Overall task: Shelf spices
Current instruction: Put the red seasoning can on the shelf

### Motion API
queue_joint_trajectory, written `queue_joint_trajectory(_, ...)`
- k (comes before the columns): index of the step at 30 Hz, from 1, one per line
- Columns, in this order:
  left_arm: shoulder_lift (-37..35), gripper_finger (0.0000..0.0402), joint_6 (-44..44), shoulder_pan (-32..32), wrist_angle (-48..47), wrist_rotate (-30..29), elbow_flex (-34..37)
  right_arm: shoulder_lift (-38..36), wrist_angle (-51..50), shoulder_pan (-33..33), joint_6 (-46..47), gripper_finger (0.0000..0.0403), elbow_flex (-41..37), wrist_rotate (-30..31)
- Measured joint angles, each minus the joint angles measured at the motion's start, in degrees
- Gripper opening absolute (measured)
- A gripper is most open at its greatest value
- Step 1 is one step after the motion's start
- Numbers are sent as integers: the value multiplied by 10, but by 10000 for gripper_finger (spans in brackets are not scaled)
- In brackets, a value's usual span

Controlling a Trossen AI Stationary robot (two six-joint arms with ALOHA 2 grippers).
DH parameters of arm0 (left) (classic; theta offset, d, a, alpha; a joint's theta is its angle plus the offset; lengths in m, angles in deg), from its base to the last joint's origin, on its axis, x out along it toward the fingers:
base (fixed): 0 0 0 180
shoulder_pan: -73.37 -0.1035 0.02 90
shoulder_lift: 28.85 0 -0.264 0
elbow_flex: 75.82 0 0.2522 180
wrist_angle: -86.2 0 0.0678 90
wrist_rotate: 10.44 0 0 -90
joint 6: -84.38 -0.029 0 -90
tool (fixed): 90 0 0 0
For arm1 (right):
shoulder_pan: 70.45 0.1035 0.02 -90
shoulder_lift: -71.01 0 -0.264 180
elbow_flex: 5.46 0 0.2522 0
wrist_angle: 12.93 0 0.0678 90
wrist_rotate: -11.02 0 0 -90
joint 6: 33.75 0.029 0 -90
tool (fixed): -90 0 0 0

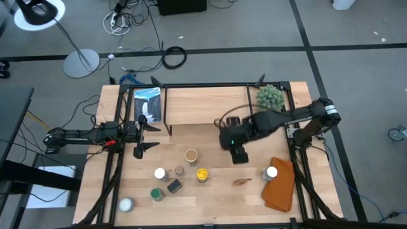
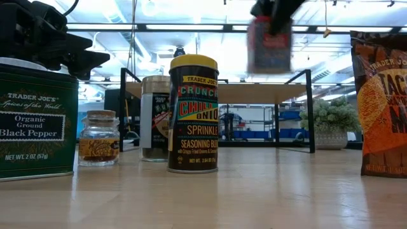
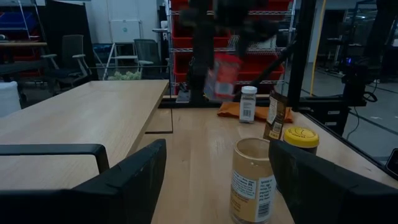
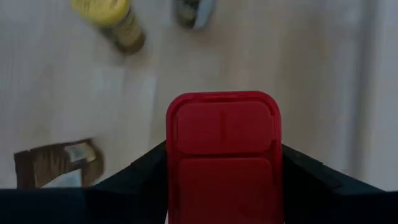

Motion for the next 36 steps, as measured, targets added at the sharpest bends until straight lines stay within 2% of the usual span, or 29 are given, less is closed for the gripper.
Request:
queue_joint_trajectory(5, 0, 288, 0, 0, 0, 0, 0, 0, -25, -69, -49, 215, 65, 3)
queue_joint_trajectory(8, 0, 288, 0, 0, 0, 0, 0, 0, -35, -115, -92, 226, 85, 1)
queue_joint_trajectory(12, 0, 288, 0, 0, 0, 0, 0, 0, -34, -184, -152, 245, 90, -7)
queue_joint_trajectory(17, 0, 288, 0, 0, 0, 0, 0, 0, -19, -272, -196, 227, 90, -57)
queue_joint_trajectory(21, 0, 288, 0, 0, 0, 0, 0, 0, -12, -329, -236, 223, 90, -71)
queue_joint_trajectory(27, 0, 288, 0, 0, 0, 0, 0, 8, -3, -390, -273, 247, 89, -78)
queue_joint_trajectory(36, 0, 288, 0, 0, 0, 0, 0, 29, 4, -433, -288, 229, 89, -111)
